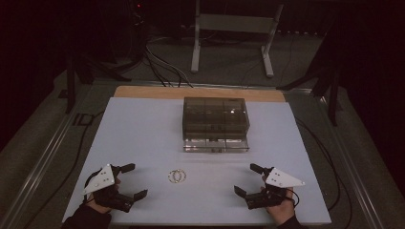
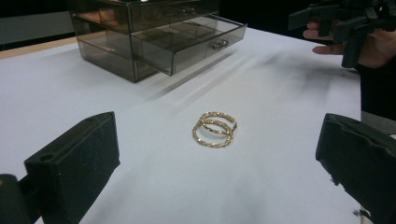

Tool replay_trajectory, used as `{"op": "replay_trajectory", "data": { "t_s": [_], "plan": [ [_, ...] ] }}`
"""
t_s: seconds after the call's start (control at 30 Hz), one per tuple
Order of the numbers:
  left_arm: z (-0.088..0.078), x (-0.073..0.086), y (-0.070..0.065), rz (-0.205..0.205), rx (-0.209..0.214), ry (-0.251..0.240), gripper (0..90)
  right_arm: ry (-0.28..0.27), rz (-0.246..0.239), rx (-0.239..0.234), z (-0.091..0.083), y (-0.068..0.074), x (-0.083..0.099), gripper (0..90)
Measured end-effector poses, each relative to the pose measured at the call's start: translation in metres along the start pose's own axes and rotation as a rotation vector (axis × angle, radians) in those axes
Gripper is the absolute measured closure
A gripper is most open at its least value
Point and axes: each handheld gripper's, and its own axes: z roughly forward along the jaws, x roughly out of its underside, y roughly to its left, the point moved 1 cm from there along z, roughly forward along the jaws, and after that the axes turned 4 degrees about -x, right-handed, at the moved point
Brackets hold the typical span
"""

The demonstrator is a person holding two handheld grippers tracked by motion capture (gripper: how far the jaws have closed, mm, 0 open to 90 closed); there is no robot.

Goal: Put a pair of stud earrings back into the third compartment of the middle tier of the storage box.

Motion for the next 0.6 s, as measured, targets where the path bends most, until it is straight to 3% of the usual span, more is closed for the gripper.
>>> {"op": "replay_trajectory", "data": {
  "t_s": [0.13, 0.27, 0.33, 0.6],
  "plan": [
    [0.000, -0.001, 0.000, 0.007, -0.009, 0.005, 0.6, 0.025, -0.001, 0.004, 0.001, -0.001, 0.004, 0.0],
    [0.002, -0.001, 0.001, 0.008, -0.006, 0.012, 0.6, 0.018, -0.008, 0.011, 0.000, 0.000, 0.004, 0.0],
    [0.003, -0.001, 0.000, 0.004, 0.032, 0.036, 0.6, 0.009, -0.009, 0.022, -0.001, -0.002, 0.003, 0.0],
    [-0.001, -0.013, -0.003, 0.009, 0.073, 0.055, 0.6, 0.005, -0.016, 0.042, 0.000, -0.001, 0.000, 0.0]
  ]
}}
